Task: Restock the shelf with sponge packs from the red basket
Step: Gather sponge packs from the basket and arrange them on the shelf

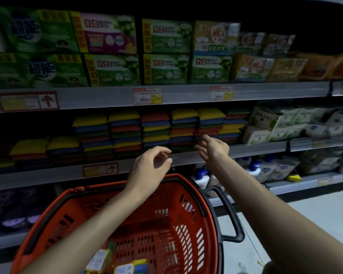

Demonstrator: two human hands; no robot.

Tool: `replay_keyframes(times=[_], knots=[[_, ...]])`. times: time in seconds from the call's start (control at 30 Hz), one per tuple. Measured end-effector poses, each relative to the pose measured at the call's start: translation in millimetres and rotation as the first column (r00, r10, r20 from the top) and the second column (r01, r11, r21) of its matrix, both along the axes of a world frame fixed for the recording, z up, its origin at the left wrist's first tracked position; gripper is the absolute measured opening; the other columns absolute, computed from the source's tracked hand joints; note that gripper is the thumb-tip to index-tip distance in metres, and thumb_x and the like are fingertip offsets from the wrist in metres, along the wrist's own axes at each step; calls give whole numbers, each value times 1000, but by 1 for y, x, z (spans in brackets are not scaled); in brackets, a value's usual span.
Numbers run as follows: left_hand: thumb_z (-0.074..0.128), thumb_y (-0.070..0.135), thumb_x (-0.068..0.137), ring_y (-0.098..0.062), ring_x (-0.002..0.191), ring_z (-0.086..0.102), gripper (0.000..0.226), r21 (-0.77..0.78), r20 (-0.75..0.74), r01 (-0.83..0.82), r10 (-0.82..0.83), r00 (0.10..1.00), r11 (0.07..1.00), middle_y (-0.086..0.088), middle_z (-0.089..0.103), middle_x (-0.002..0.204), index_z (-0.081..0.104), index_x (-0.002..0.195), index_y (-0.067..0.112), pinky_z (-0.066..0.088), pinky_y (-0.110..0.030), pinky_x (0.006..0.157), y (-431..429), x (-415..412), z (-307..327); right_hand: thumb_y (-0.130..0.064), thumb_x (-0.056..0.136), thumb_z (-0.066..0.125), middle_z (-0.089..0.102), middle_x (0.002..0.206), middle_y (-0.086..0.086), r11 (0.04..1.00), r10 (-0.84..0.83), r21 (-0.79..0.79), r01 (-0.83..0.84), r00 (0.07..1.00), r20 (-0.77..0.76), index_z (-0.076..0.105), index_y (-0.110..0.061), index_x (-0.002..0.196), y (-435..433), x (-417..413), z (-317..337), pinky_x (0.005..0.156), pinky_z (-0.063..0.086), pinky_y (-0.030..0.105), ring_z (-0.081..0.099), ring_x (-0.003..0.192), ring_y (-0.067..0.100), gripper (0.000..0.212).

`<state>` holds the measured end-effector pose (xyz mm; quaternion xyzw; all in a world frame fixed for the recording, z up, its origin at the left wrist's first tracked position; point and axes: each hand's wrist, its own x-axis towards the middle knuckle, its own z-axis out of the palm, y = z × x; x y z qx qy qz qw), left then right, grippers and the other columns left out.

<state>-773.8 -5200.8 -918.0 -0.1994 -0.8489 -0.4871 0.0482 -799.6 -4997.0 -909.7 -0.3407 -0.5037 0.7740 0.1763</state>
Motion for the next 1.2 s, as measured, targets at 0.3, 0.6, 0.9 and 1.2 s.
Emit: replay_keyframes(times=[0.3,0.6,0.9,1.2], knots=[[67,25,97,-6,93,67,37,85,113,-38,28,993,996,12,68,105,64,134,27,57,-32,86,96,-21,12,-8,98,66,69,111,16,987,-156,-39,155,987,-37,57,-12,131,34,-8,2,76,58,35,71,106,36,34],[61,20,99,1,73,54,47,154,281,-143,95,955,978,17,57,85,54,146,18,40,-21,76,135,-35,8,-1,90,64,64,107,13,989,-137,51,139,990,-39,59,-9,138,59,-19,-9,79,56,31,61,78,21,49],[60,14,99,-5,84,56,49,236,299,-143,68,952,961,12,62,105,52,148,14,38,-19,79,145,-35,6,-6,86,64,68,124,12,981,-127,148,124,992,9,60,-11,138,57,-20,-4,104,53,49,66,114,32,52],[59,8,97,-14,69,60,33,341,319,-177,64,945,923,8,66,81,65,123,28,47,-23,63,160,-33,-6,-11,84,62,74,90,7,975,-181,132,178,983,16,73,-11,101,76,-15,-7,83,60,42,71,86,25,20]])
